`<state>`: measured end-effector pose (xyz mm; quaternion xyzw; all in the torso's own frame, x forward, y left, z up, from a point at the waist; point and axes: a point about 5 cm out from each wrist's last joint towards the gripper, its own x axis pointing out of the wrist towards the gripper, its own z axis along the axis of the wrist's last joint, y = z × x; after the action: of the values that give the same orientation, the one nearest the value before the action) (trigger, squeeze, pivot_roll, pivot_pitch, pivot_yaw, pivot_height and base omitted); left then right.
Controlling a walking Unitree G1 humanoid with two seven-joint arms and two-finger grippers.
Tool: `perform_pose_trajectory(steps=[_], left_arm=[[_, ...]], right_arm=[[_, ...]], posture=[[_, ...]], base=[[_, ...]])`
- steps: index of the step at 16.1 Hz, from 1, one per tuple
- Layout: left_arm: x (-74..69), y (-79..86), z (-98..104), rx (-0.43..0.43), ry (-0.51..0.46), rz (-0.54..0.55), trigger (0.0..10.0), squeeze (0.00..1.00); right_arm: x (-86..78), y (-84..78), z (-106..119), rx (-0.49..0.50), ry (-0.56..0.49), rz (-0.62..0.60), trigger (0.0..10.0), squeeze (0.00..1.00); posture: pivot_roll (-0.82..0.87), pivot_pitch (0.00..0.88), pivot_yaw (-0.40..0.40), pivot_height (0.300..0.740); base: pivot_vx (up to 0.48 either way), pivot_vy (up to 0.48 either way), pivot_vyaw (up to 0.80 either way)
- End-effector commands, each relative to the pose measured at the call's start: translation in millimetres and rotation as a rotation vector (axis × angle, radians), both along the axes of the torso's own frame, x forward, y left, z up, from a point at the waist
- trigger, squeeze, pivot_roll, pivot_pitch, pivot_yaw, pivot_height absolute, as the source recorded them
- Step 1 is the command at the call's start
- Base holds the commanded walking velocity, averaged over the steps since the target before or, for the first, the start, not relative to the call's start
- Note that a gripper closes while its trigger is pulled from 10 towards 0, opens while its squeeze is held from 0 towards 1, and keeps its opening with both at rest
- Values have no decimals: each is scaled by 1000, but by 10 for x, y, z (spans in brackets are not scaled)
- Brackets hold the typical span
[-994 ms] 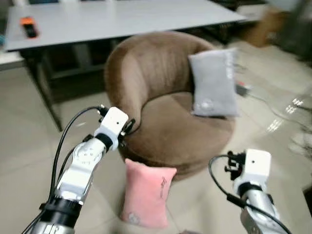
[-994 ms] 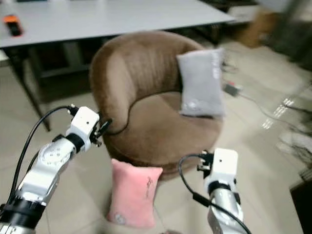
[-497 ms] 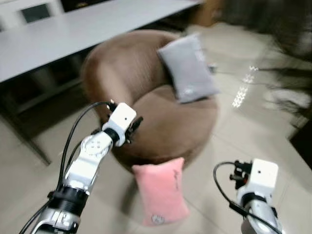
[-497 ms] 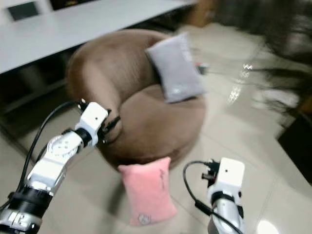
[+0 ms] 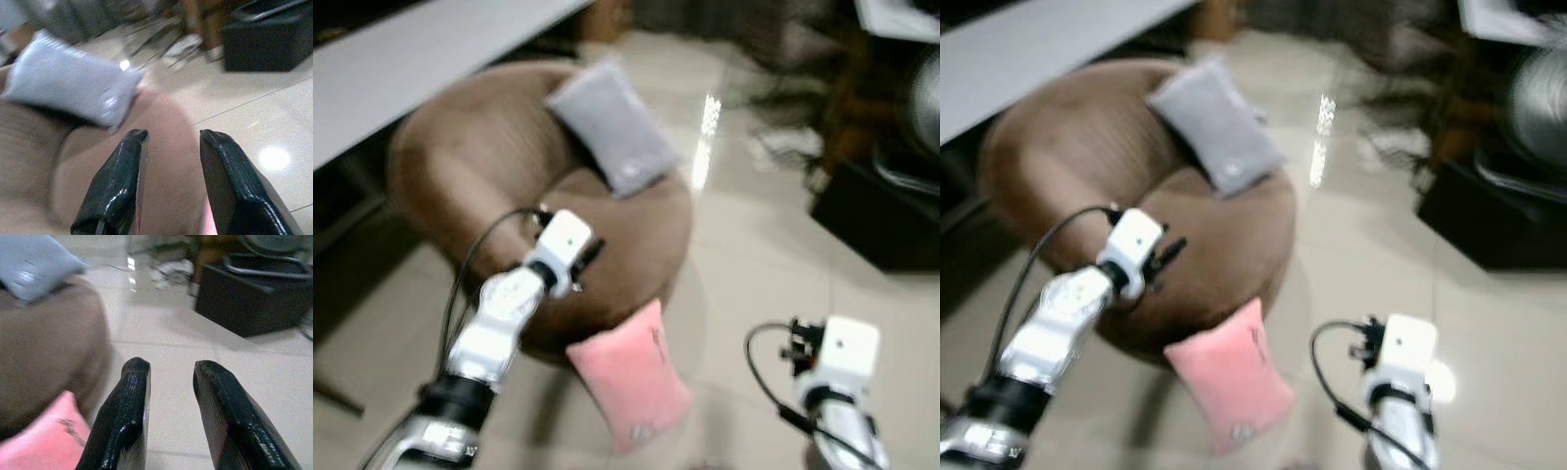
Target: Move the pillow to the sofa from floor
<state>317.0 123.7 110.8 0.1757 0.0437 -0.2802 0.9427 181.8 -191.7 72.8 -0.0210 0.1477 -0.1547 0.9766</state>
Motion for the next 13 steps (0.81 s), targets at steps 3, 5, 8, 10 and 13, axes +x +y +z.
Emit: perform_pose_trajectory(steps=[3, 5, 8, 10, 13], left_arm=[[-30, 124, -18, 17, -5, 40, 10000, 0], [-45, 158, -27, 8, -8, 60, 10000, 0], [-88, 202, -69, -1, -2, 98, 10000, 0], [-108, 184, -51, -4, -8, 92, 10000, 0], [-94, 179, -34, -10, -15, 92, 10000, 0]], right_arm=[[47, 6, 48, -17, -11, 28, 10000, 0], [60, -1, 53, -31, -7, 49, 10000, 0], [123, 9, 63, -50, -4, 101, 10000, 0], [145, 13, 62, -46, -5, 102, 10000, 0], [136, 33, 54, -43, -4, 105, 10000, 0]], posture=[[-45, 22, 43, 740], [-41, 20, 27, 740], [-26, 23, -4, 740], [-22, 24, -5, 740], [-22, 26, 1, 740]], base=[[0, 405, -800], [0, 407, -800], [0, 406, -800], [0, 407, -800], [0, 405, -800]])
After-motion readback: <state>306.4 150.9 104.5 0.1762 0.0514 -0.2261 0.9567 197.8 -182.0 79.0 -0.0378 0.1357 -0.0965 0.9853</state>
